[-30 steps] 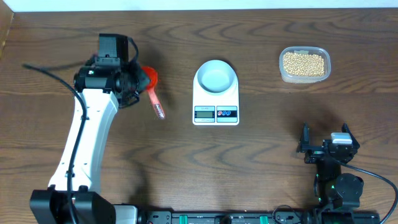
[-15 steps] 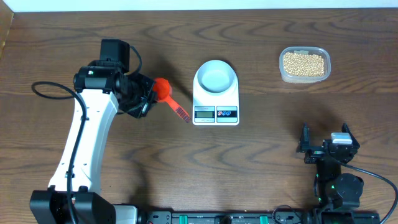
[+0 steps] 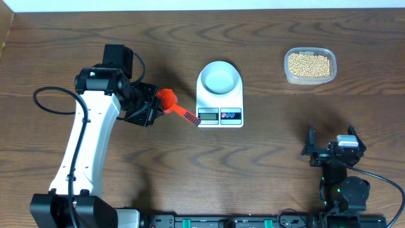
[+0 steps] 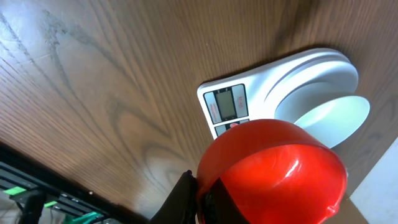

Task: Scoop item into bowl and weigh 50g on scale
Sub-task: 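Lift the red scoop with the left gripper toward the scale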

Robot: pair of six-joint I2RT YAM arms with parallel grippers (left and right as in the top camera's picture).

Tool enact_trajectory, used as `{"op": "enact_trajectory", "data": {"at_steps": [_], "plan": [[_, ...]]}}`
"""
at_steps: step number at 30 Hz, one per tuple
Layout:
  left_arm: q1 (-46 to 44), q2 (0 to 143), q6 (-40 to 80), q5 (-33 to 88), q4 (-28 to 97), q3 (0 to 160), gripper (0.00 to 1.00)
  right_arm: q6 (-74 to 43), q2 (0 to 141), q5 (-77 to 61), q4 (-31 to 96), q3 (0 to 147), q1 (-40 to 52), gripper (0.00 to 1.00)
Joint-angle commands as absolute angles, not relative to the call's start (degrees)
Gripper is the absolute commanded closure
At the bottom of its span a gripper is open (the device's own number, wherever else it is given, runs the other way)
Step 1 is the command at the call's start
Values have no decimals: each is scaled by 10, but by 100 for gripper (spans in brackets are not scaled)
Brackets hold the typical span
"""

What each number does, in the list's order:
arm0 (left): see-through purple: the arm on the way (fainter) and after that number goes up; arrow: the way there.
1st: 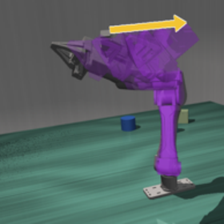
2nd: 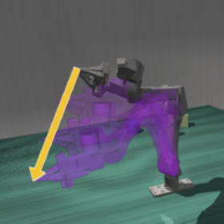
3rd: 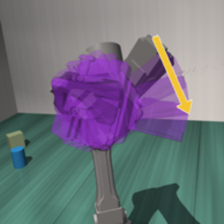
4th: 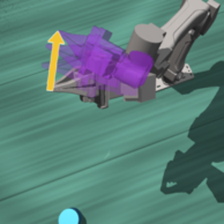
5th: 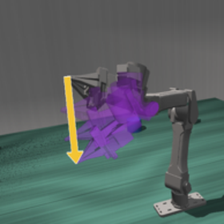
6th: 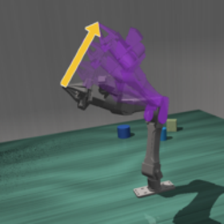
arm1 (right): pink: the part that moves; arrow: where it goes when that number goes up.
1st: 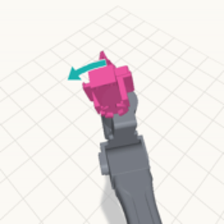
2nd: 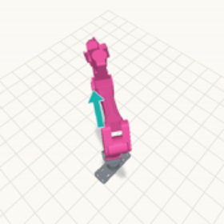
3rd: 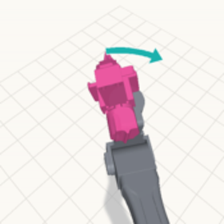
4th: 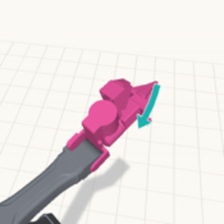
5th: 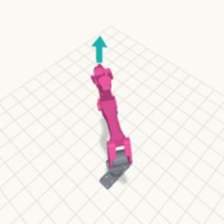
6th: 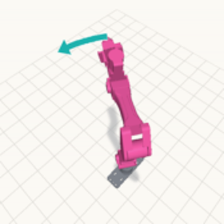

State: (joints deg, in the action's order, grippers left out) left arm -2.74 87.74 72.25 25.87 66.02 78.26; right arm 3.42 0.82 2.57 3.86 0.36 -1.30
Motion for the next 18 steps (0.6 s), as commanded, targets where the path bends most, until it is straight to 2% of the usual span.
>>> {"op": "enact_trajectory", "data": {"at_steps": [1,12,18], "plan": [[-27,869,759,266,664,791,93,39,4,27,41,3,-14,1],[-27,869,799,263,651,791,93,-13,4,-33,-20,7,-14,1],[-27,869,805,264,637,791,93,-47,33,-36,81,84,-15,1]]}}
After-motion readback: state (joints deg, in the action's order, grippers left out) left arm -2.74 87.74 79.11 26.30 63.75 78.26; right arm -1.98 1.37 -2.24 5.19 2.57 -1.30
